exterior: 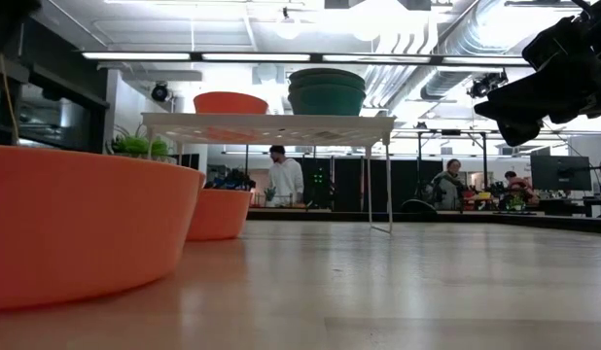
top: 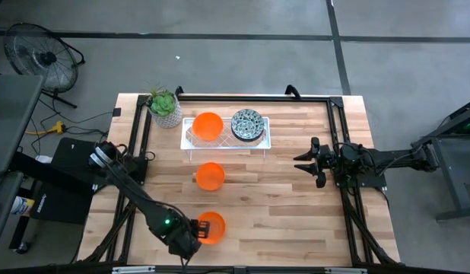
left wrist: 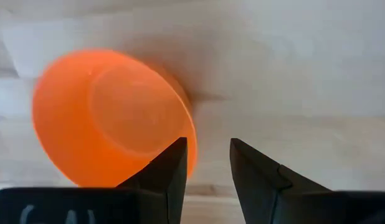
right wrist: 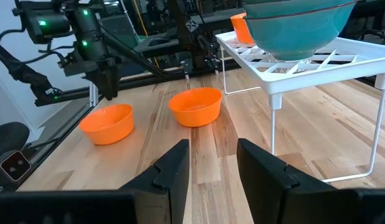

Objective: Pick & Place Mini bowls
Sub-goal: Stack the bottom orange bowl on the orange bowl on the shelf

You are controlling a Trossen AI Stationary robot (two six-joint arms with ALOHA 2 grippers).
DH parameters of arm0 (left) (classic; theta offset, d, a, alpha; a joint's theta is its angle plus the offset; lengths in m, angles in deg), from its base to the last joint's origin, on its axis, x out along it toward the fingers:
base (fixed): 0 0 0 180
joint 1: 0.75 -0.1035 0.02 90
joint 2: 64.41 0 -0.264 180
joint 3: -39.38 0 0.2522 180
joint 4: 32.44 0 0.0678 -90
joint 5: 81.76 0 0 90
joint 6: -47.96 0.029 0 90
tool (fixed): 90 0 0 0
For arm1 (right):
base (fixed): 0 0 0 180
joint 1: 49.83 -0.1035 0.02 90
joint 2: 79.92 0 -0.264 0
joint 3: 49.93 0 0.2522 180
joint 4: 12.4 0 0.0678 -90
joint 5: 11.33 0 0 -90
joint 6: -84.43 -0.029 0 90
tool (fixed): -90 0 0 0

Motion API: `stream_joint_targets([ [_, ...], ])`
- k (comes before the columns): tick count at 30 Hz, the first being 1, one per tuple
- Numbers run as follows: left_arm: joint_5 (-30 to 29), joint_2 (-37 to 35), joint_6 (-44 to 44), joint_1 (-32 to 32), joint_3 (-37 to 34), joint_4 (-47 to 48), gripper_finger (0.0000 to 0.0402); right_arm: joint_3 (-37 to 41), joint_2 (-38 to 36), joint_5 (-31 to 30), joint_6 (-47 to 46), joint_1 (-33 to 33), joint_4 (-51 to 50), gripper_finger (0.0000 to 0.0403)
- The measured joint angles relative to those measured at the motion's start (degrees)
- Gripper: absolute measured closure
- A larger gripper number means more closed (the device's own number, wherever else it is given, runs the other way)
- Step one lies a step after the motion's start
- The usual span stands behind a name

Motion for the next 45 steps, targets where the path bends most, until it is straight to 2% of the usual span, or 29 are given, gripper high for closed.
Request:
stream_joint_targets([
  [15,-4.51,0.09,-0.02,0.55,-0.99,-3.91,0.0285,0.0,0.0,0.02,0.0,-0.02,0.0,0.0281],
  [35,-1.21,4.51,1.25,-2.38,-0.99,-5.13,0.0285,0.0,0.0,0.0,0.0,-0.01,0.0,0.0281],
  [45,-0.31,4.56,1.03,-2.49,-1.88,-5.38,0.0285,0.0,0.0,0.01,0.01,-0.01,0.0,0.0281],
])
